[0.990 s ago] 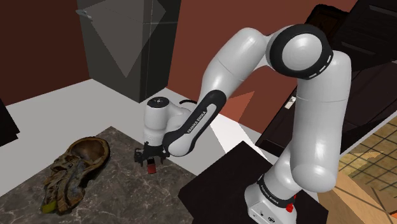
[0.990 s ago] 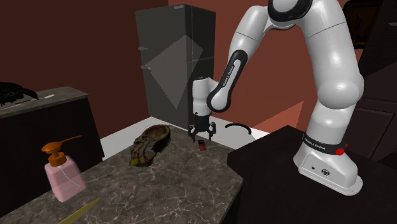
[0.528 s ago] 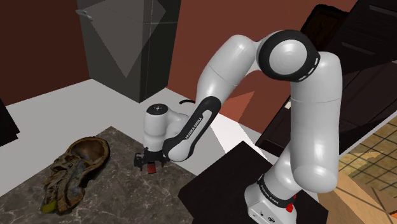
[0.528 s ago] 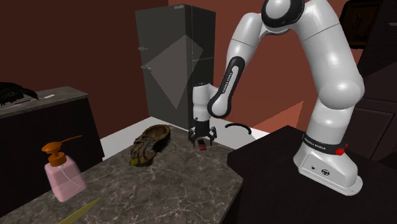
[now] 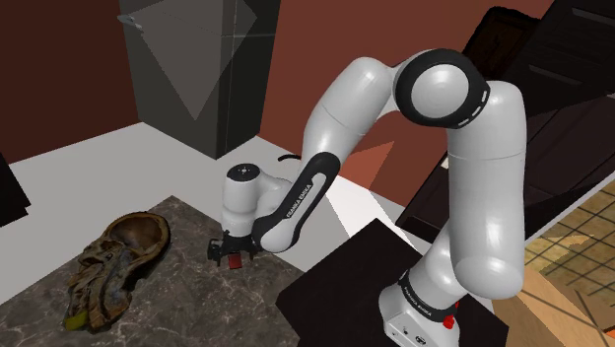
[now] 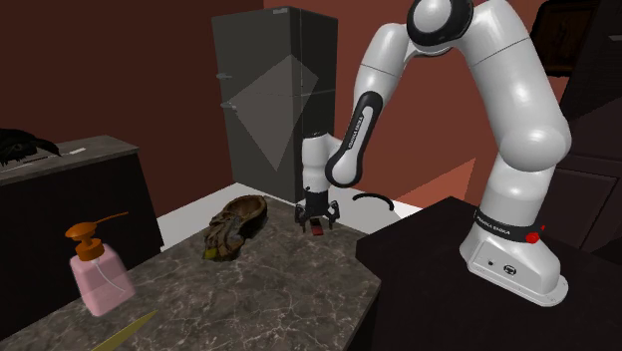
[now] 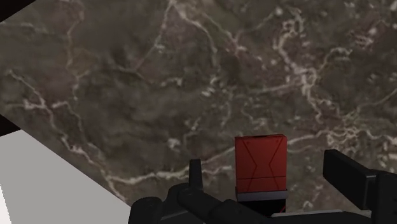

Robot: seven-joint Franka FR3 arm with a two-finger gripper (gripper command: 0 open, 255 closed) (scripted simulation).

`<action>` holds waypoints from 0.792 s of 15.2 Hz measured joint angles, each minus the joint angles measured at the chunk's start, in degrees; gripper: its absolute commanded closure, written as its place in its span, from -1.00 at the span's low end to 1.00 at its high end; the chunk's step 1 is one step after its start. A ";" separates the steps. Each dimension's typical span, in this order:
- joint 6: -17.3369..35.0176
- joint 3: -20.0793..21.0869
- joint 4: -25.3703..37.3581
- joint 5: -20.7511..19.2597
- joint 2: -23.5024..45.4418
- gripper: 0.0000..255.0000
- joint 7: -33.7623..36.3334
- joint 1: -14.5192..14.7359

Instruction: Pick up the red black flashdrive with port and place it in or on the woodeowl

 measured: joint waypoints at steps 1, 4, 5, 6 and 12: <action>0.21 0.11 0.07 -0.01 -0.14 1.00 -0.01 0.04; 0.74 0.24 0.15 -0.04 -0.45 1.00 -0.01 0.08; 0.70 0.18 0.06 -0.06 -0.49 1.00 0.09 0.13; 0.81 0.11 -0.06 -0.11 -0.54 1.00 0.16 0.16; -0.36 0.60 -0.51 0.38 -1.24 1.00 -0.30 -0.44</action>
